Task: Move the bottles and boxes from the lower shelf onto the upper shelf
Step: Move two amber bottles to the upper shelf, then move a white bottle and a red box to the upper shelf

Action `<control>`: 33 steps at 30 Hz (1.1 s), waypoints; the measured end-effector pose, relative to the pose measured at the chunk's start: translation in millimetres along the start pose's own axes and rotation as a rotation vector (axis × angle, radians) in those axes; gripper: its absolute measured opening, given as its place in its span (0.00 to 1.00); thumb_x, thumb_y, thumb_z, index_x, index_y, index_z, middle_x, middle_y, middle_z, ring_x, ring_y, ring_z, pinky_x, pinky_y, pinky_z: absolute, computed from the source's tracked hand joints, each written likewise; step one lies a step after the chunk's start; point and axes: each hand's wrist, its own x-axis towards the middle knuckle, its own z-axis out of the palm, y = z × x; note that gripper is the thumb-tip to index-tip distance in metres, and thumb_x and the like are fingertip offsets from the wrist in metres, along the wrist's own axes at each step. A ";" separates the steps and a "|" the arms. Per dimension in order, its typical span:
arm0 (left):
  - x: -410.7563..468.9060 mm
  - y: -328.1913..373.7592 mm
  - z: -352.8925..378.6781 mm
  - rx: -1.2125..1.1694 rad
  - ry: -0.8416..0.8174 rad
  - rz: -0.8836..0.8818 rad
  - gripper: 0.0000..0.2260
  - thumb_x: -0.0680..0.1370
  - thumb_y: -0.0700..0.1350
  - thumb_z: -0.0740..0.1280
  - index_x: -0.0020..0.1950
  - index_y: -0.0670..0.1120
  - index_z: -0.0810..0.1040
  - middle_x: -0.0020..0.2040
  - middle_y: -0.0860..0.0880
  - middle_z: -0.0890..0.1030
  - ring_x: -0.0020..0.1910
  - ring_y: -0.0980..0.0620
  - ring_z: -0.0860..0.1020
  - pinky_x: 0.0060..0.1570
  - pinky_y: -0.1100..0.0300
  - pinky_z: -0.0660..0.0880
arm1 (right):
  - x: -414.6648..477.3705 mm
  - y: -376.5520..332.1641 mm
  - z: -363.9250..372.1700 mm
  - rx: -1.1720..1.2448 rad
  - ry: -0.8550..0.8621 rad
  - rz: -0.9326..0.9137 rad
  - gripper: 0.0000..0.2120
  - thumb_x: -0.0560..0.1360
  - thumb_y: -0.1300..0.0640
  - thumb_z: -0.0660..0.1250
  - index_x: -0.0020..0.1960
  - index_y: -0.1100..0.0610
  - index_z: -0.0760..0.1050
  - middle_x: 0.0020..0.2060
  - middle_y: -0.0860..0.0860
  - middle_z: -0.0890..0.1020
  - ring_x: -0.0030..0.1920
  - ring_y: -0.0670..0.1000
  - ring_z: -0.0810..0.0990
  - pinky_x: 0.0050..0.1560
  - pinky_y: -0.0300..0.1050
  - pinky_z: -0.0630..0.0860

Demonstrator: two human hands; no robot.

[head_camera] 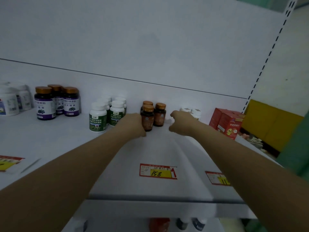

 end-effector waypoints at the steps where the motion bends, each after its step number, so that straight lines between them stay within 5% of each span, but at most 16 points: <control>1: -5.0 0.5 -0.8 0.005 0.005 0.010 0.26 0.74 0.48 0.70 0.68 0.39 0.68 0.65 0.42 0.74 0.61 0.45 0.75 0.53 0.58 0.72 | -8.6 1.2 -1.3 -0.010 -0.013 -0.001 0.22 0.76 0.59 0.62 0.69 0.62 0.66 0.63 0.58 0.75 0.61 0.56 0.75 0.58 0.46 0.74; 9: -68.5 10.4 1.8 0.022 0.038 0.050 0.26 0.73 0.50 0.70 0.67 0.41 0.69 0.66 0.42 0.74 0.63 0.45 0.73 0.55 0.57 0.71 | -85.6 14.5 -13.3 -0.034 -0.061 -0.007 0.23 0.76 0.59 0.63 0.70 0.61 0.66 0.63 0.58 0.74 0.62 0.56 0.73 0.48 0.40 0.68; 15: -135.1 32.1 4.6 0.017 0.139 0.088 0.23 0.72 0.50 0.71 0.63 0.40 0.73 0.60 0.41 0.77 0.59 0.43 0.75 0.55 0.53 0.73 | -151.6 30.1 -26.9 0.011 -0.019 -0.068 0.24 0.76 0.60 0.63 0.71 0.62 0.64 0.66 0.59 0.72 0.65 0.57 0.72 0.55 0.40 0.66; 21: -204.8 62.2 15.0 -0.028 0.168 0.067 0.21 0.71 0.49 0.73 0.59 0.39 0.76 0.56 0.40 0.79 0.54 0.43 0.76 0.50 0.55 0.72 | -226.9 57.5 -32.1 -0.022 0.024 -0.144 0.19 0.75 0.58 0.65 0.65 0.61 0.73 0.63 0.55 0.77 0.61 0.56 0.75 0.57 0.43 0.71; 27: -261.3 79.9 57.0 -0.094 -0.021 0.020 0.20 0.71 0.49 0.73 0.58 0.41 0.76 0.56 0.42 0.79 0.49 0.47 0.75 0.49 0.56 0.72 | -284.5 86.0 -6.2 0.065 -0.095 -0.118 0.16 0.75 0.57 0.67 0.62 0.57 0.75 0.60 0.53 0.78 0.59 0.52 0.75 0.51 0.39 0.69; 33: -274.4 51.1 110.8 -0.087 -0.213 -0.071 0.25 0.72 0.51 0.72 0.65 0.42 0.72 0.61 0.43 0.76 0.58 0.45 0.75 0.52 0.57 0.70 | -307.2 113.8 61.6 0.144 -0.270 -0.040 0.19 0.75 0.57 0.66 0.66 0.57 0.72 0.63 0.54 0.76 0.61 0.53 0.75 0.57 0.42 0.72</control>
